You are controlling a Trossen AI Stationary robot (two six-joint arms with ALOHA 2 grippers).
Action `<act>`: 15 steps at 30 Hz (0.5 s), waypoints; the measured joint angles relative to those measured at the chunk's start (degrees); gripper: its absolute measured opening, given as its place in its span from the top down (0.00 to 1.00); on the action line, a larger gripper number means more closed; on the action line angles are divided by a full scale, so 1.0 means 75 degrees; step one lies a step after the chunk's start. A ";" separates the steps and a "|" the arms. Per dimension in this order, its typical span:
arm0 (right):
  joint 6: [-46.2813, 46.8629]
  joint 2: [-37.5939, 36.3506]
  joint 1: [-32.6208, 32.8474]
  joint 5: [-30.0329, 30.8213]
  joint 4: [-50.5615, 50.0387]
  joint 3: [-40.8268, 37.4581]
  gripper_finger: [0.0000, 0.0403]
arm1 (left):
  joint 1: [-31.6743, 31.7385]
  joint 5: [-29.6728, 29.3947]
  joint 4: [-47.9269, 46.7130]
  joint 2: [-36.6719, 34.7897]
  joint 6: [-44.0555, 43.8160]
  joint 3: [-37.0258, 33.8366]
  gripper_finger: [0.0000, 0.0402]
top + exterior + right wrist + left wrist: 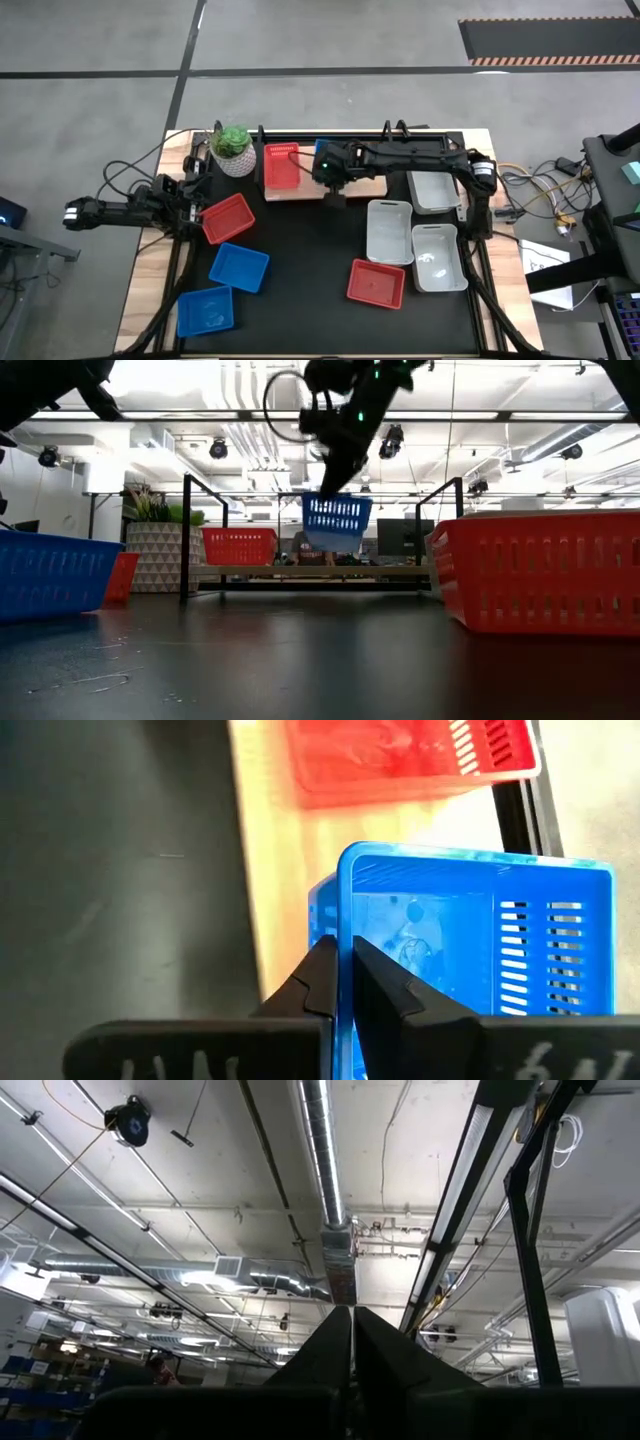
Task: Stack baskets on shelf by color
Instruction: Put the top right blue basket on the shelf
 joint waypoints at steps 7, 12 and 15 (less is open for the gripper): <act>-0.0439 0.0000 -0.0170 -0.0080 0.1146 -0.0636 0.97 | 0.0000 -0.0006 0.0002 -0.0029 0.0009 0.0006 1.00; -0.0577 0.0020 -0.0171 -0.0275 0.1495 -0.0687 0.97 | 0.0000 -0.0029 0.0010 -0.0023 0.0010 0.0006 1.00; -0.0606 0.0076 -0.0176 -0.0314 0.1590 -0.0689 0.97 | 0.0000 -0.0032 0.0010 -0.0038 0.0104 0.0006 1.00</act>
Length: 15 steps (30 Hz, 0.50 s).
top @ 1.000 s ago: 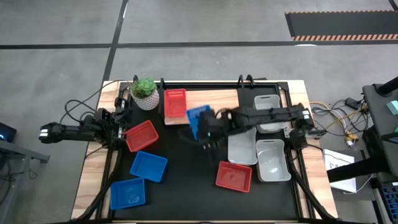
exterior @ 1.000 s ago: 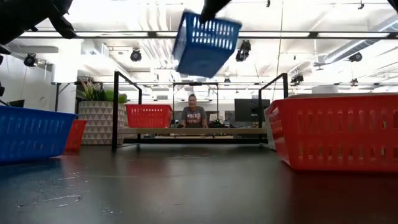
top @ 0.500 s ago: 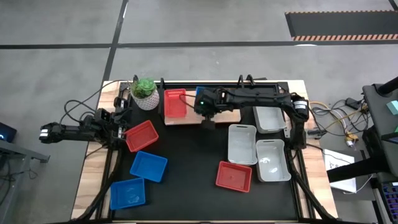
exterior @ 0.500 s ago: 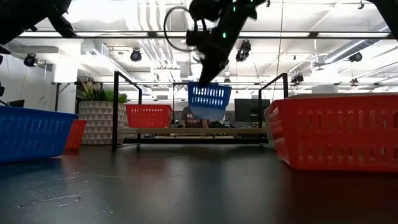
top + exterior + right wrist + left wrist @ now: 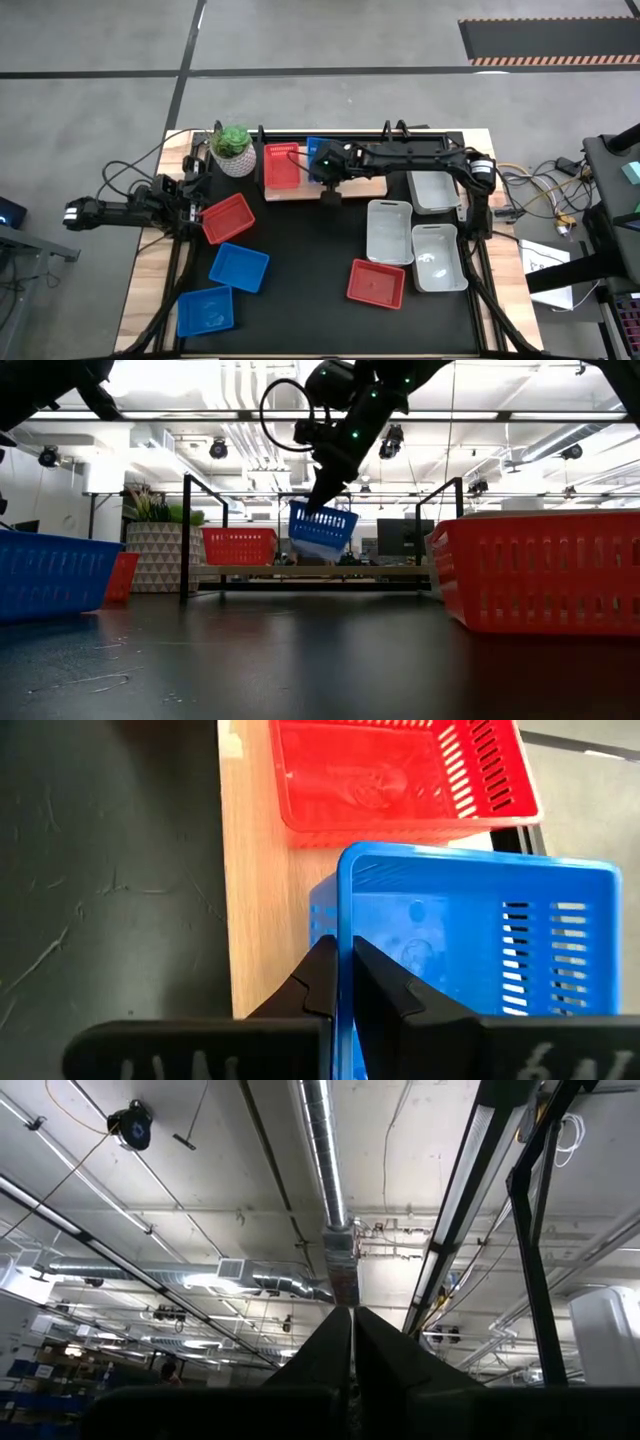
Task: Stack baskets on shelf by color
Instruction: Put the top right blue basket on the shelf
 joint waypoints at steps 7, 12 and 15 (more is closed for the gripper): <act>-0.0086 0.0076 0.0006 -0.0020 -0.0001 -0.0008 0.97 | 0.0000 0.0000 0.0034 -0.0020 0.0038 0.0000 1.00; -0.0235 0.0081 0.0006 -0.0020 0.0035 -0.0009 0.97 | -0.0003 0.0000 0.0070 -0.0020 0.0040 0.0000 1.00; -0.0253 0.0081 0.0004 -0.0020 0.0011 -0.0012 0.97 | -0.0002 0.0000 0.0070 -0.0023 0.0041 0.0000 1.00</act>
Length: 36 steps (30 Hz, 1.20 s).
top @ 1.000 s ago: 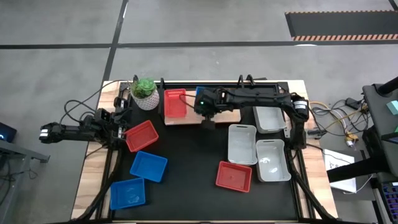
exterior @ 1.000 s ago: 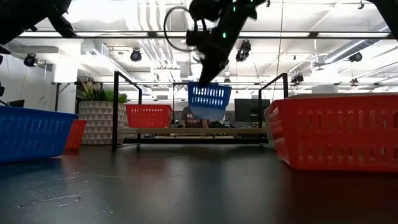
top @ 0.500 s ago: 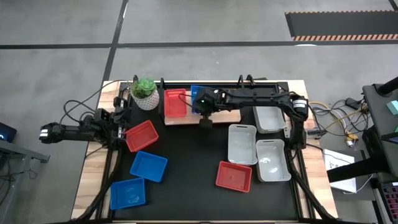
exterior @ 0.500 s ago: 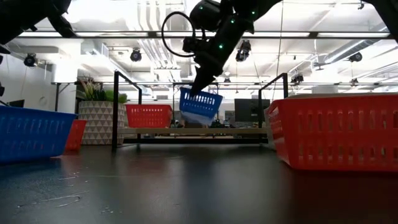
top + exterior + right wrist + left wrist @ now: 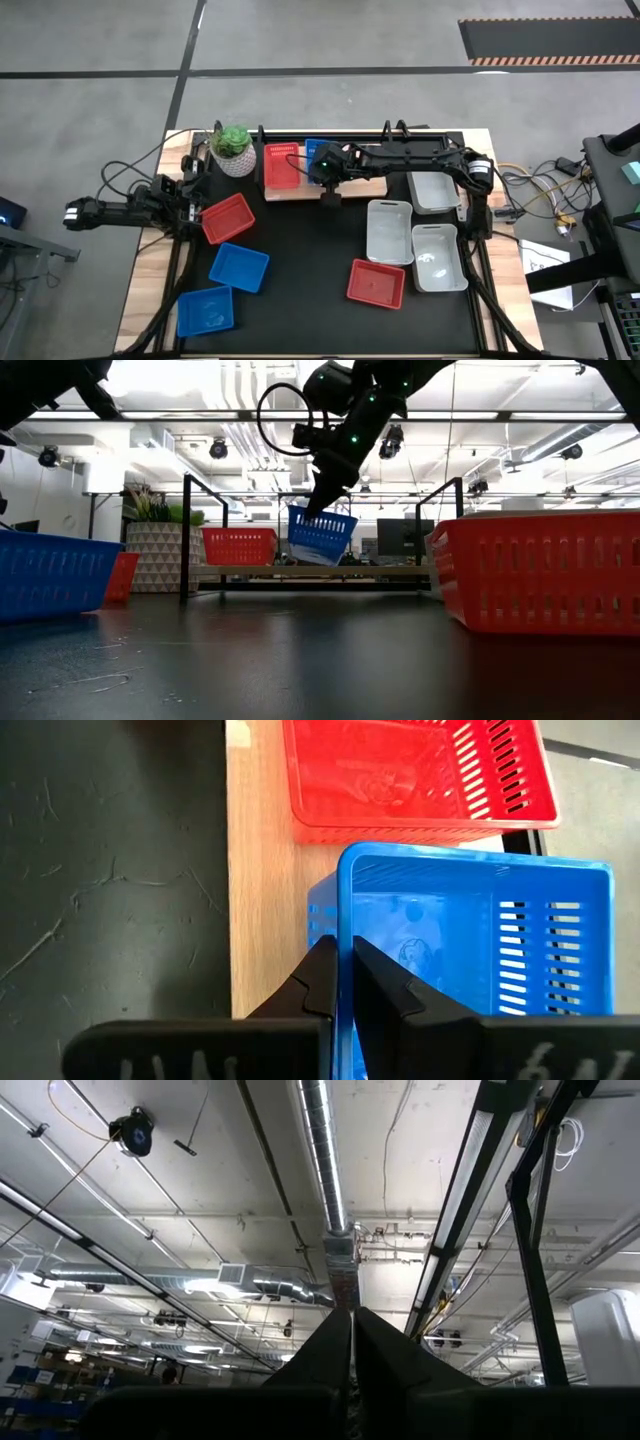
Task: Stack baskets on shelf by color
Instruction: Put the top right blue basket on the shelf
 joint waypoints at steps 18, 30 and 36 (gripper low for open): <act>-0.0274 0.0000 -0.0007 -0.0052 0.0037 -0.0128 0.87 | 0.0001 0.0000 0.0064 -0.0008 0.0002 0.0000 1.00; 0.0463 -0.0327 0.0109 -0.0010 -0.0723 0.0496 0.67 | -0.0001 -0.0022 0.0065 0.0002 0.0028 0.0000 1.00; 0.0834 -0.0567 0.0108 0.0897 -0.1945 0.1079 0.71 | 0.0002 -0.0055 0.0066 0.0017 0.0005 0.0000 1.00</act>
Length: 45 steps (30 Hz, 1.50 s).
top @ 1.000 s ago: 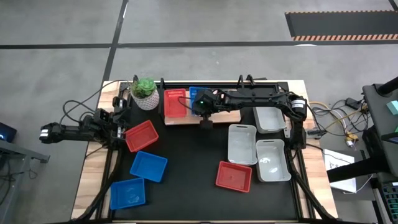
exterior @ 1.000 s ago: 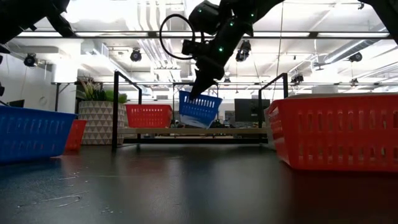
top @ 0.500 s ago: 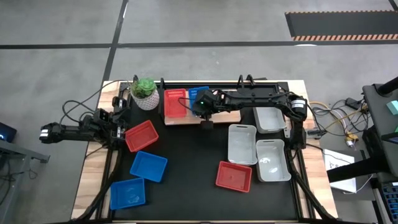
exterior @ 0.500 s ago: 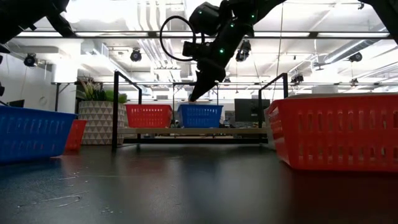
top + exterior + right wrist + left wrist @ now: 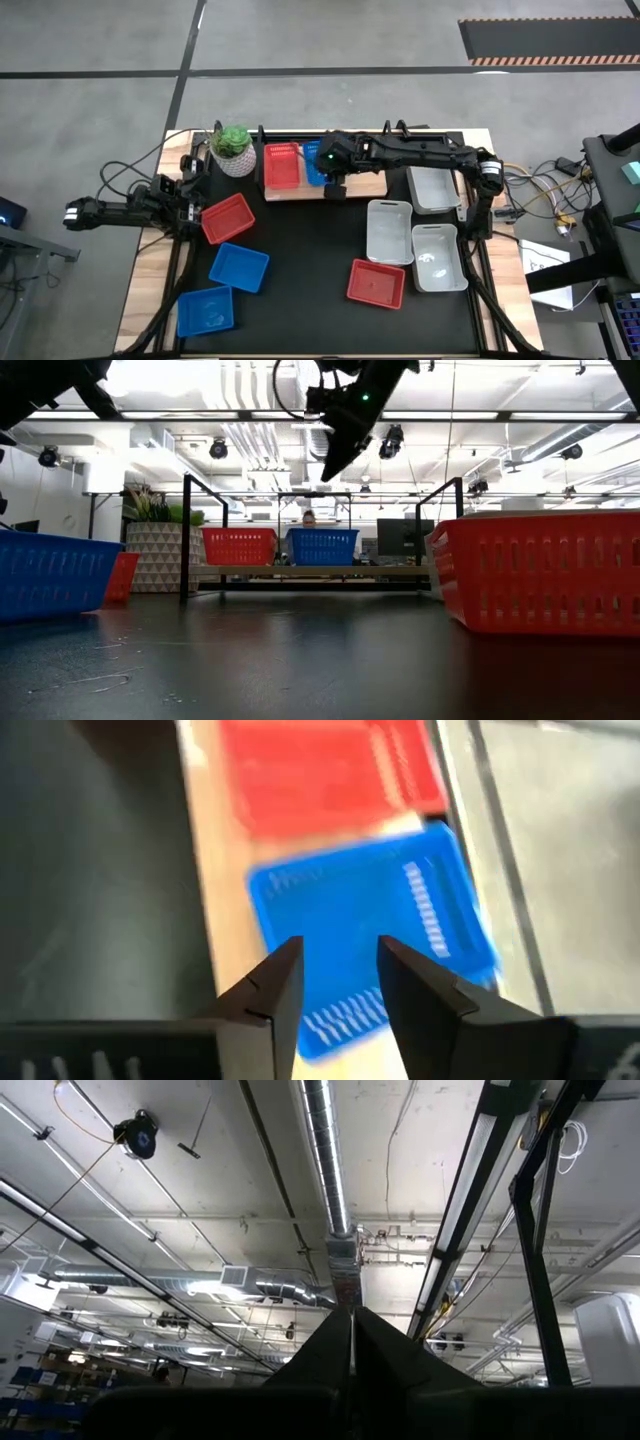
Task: Stack baskets on shelf by color
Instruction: Put the top right blue basket on the shelf
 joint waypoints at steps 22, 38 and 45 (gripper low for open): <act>0.0565 0.0036 -0.0890 0.0011 0.0746 -0.1716 0.98 | -0.0003 0.0000 -0.0001 0.0070 -0.0019 -0.0005 1.00; 0.0655 -0.0229 -0.0873 -0.0554 0.1083 -0.1873 0.98 | -0.0001 -0.0009 -0.0004 0.0067 -0.0014 -0.0006 1.00; 0.0949 -0.0781 -0.0531 -0.0536 0.0759 -0.1857 0.98 | -0.0003 -0.0020 -0.0006 0.0093 -0.0014 -0.0006 1.00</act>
